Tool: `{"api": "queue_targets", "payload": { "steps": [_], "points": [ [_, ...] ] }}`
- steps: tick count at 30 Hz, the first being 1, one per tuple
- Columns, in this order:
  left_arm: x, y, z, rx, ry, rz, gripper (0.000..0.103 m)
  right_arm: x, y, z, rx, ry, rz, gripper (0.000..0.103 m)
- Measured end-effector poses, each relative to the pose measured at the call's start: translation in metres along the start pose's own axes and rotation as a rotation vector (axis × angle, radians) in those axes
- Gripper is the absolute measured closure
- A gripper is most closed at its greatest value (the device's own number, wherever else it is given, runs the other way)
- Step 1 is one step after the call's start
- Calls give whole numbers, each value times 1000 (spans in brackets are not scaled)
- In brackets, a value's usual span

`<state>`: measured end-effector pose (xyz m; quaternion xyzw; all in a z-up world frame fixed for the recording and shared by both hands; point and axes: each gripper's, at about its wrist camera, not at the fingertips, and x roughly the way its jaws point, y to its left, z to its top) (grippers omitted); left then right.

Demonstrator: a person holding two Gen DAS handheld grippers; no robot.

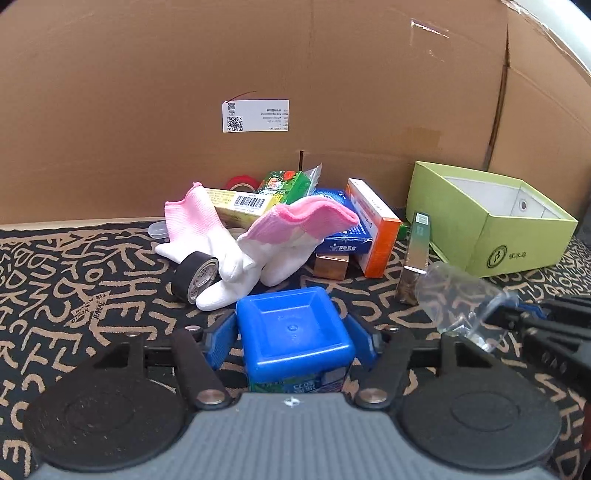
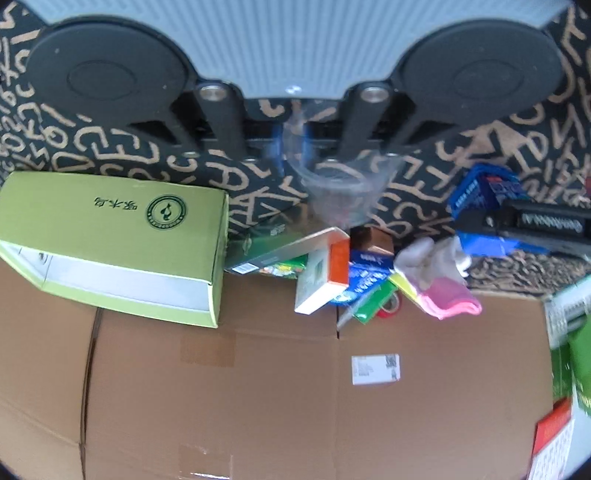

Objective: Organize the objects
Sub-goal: 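Grasp the blue cube container with the left tool while the right tool grasps the clear plastic cup, then carry the blue container and clear cup over the lime-green box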

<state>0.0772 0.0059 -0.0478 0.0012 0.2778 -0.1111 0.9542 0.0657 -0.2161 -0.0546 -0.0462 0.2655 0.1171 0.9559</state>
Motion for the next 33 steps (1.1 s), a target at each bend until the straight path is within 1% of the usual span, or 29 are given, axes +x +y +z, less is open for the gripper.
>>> {"api": "queue_targets", "payload": {
  "steps": [3, 7, 10, 12, 14, 18, 22, 25, 28, 30, 33],
  "points": [
    [-3, -1, 0, 14, 1, -2, 40, -9, -4, 2, 25, -24, 33, 99],
    [-10, -7, 2, 22, -7, -30, 41, -22, -10, 8, 64, -72, 82, 99],
    [-19, -14, 9, 33, -26, -66, 44, -32, -14, 14, 73, -103, 94, 99],
    [-25, -20, 18, 33, -44, -107, 44, -40, -18, 18, 80, -128, 104, 99],
    [-28, -29, 29, 32, -63, -148, 45, -50, -23, 25, 75, -162, 93, 99],
    [-30, -51, 58, 40, -104, -248, 45, -69, -44, 42, 67, -235, 37, 99],
    [-26, -80, 86, 55, -143, -335, 45, -84, -72, 63, 40, -290, -67, 99],
    [-16, -106, 107, 79, -161, -385, 45, -88, -95, 73, 29, -305, -148, 99],
    [7, -130, 127, 68, -131, -445, 45, -82, -124, 82, 40, -290, -219, 99],
    [27, -146, 136, 63, -112, -455, 45, -73, -142, 86, 49, -273, -265, 99],
    [57, -173, 143, 104, -100, -423, 45, -58, -169, 87, 72, -242, -309, 99]
  ]
}}
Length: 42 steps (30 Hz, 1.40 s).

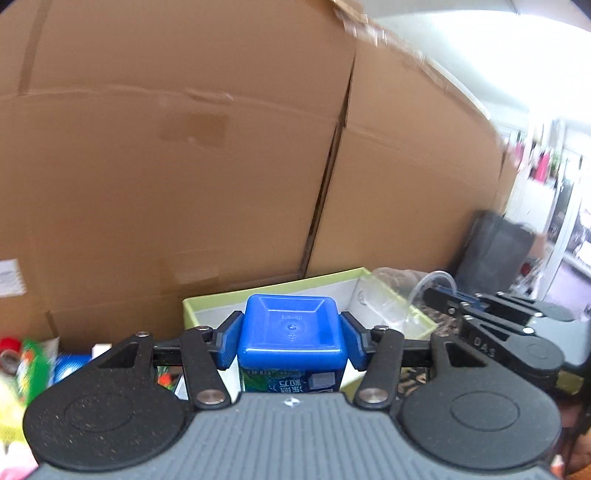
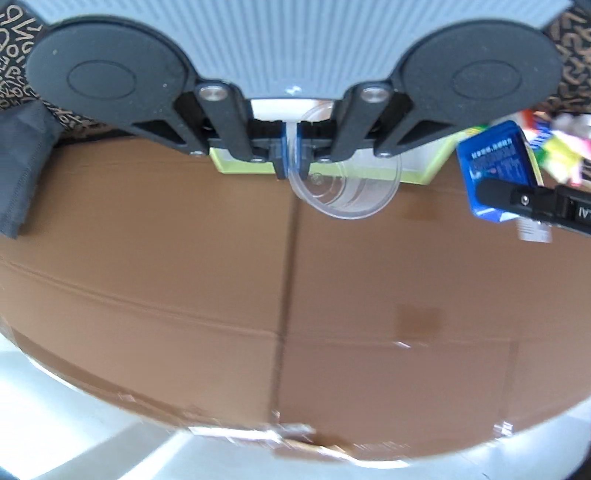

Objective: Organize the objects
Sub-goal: 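Carry the blue container and clear cup over the lime-green box, then open both tools to release the container and cup into the box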

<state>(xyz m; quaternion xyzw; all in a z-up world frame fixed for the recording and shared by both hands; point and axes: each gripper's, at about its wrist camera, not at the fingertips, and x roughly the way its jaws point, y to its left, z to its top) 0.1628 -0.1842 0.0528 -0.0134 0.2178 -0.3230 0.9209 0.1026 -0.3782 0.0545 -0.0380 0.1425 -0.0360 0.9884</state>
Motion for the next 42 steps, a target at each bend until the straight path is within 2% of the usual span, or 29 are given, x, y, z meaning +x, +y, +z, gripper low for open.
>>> {"api": "queue_targets", "payload": {
  "steps": [7, 16, 19, 20, 21, 22, 23, 25, 29, 33, 42],
  "points": [
    [75, -8, 0, 25, 73, 36, 45, 63, -33, -18, 27, 84, -34, 99],
    [115, -2, -5, 39, 119, 59, 45, 125, -43, -35, 25, 180, 0, 99],
    [117, 0, -7, 28, 97, 54, 41, 137, -42, -37, 14, 204, -1, 96],
    [115, -1, -6, 23, 79, 52, 29, 138, -41, -37, 7, 214, -4, 92],
    [111, -1, -6, 18, 62, 56, 15, 139, -40, -38, -1, 222, -3, 81],
    [107, -1, -6, 16, 43, 60, 10, 139, -40, -38, -8, 225, -1, 71],
    [103, -2, -6, 18, 26, 67, 6, 138, -39, -39, -14, 222, -5, 49],
    [99, -5, -4, 28, 12, 70, 4, 129, -38, -44, -35, 201, -29, 26],
    [88, -8, -1, 30, 4, 81, 3, 111, -33, -41, -79, 144, -65, 0],
    [74, -10, -4, 30, -8, 82, 3, 91, -32, -37, -70, 113, -74, 0],
    [34, -11, -9, 27, -45, 124, 3, 51, -21, -37, -30, 97, -29, 0]
  ]
}}
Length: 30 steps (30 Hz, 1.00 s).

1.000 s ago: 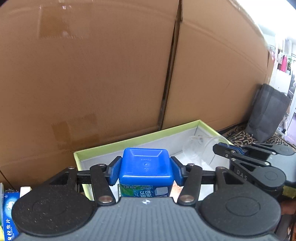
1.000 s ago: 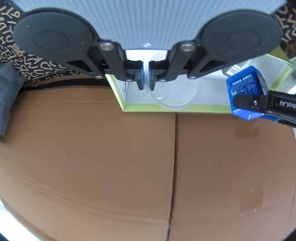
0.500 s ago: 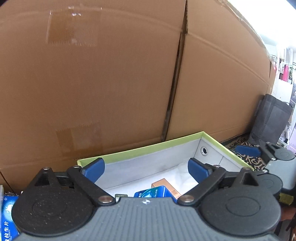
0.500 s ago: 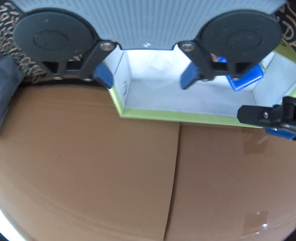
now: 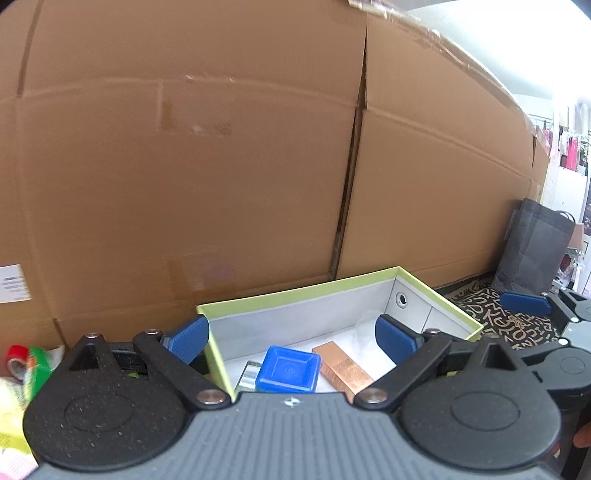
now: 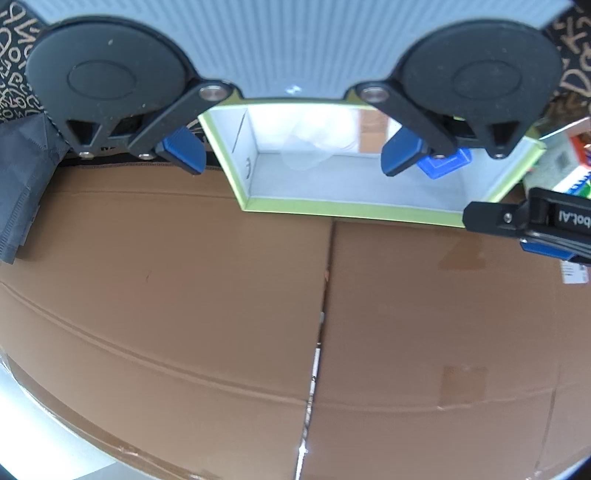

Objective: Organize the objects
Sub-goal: 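Open both tools to release the container and cup into the box, then move both open tools back to the pile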

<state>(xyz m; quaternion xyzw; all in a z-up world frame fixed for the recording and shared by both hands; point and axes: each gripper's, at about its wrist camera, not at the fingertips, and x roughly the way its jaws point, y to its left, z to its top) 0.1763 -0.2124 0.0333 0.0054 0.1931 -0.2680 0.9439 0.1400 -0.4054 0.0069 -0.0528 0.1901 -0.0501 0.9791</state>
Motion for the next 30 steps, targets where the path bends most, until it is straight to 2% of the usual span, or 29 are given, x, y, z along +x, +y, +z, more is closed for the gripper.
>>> {"api": "queue_targets", "payload": {
  "steps": [8, 13, 19, 25, 30],
  "points": [
    [-44, 13, -10, -45, -20, -9, 3, -35, 26, 4, -6, -21, 38, 0],
    [-82, 40, -31, -129, -22, -14, 2, -68, 48, -3, 6, -35, 81, 0],
    [-132, 74, -60, -178, -59, 97, 2, -89, 86, -21, 7, 3, 186, 0],
    [-166, 104, -89, -175, -54, 184, 2, -89, 127, -39, 25, 51, 300, 0],
    [-178, 128, -116, -170, -15, 236, 2, -79, 161, -54, 40, 93, 364, 0]
  ]
}}
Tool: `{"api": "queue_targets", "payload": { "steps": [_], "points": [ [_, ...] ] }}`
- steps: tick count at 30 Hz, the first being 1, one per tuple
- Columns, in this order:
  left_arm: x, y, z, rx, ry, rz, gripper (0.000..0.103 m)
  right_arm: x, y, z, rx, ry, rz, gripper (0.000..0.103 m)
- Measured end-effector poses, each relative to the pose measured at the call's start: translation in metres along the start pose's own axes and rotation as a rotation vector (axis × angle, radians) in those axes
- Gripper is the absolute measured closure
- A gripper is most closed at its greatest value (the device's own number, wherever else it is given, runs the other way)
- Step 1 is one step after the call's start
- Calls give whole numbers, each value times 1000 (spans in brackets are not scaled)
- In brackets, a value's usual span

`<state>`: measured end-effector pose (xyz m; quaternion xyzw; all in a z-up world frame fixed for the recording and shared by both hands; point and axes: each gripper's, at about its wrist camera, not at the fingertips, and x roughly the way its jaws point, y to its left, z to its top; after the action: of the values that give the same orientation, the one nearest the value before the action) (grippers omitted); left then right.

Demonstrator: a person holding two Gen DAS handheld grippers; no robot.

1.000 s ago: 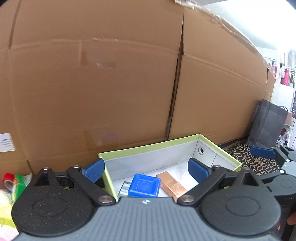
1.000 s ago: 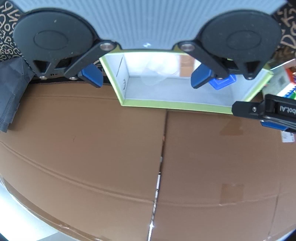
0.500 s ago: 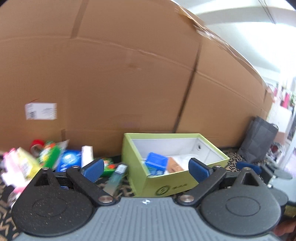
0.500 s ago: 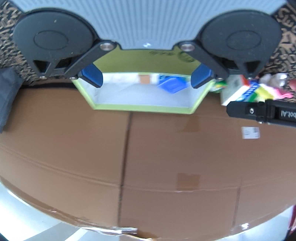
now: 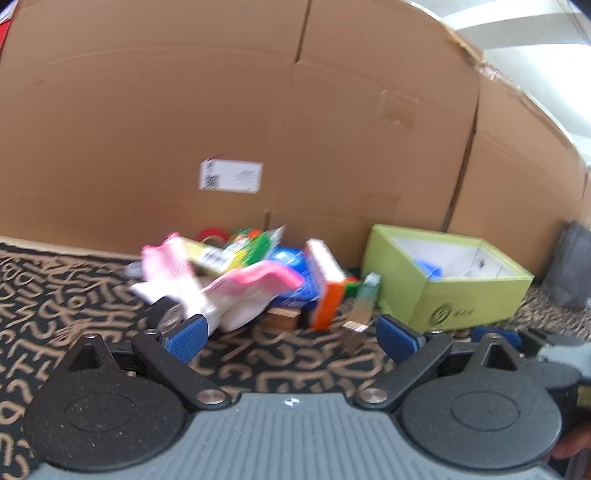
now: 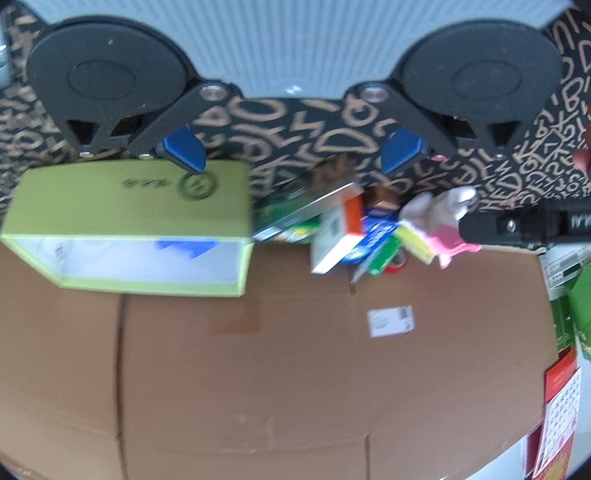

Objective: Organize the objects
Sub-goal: 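Move both open tools back to the pile, then grasp the black tape roll with the left tool while the right tool grasps the silver box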

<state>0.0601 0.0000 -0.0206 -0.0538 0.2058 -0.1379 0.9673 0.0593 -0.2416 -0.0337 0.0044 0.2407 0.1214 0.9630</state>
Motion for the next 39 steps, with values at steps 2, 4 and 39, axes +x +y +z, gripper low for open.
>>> {"api": "queue_targets", "payload": {
  "steps": [2, 4, 39],
  "points": [
    [0, 10, -6, 6, 5, 31, 2, 10, 9, -2, 4, 13, 19, 0],
    [3, 22, -10, 0, 16, 56, 2, 19, 17, -4, 13, 23, 26, 0],
    [88, 112, 16, -6, 170, 24, 77, 116, 14, 15, 131, 121, -114, 66]
  ]
}}
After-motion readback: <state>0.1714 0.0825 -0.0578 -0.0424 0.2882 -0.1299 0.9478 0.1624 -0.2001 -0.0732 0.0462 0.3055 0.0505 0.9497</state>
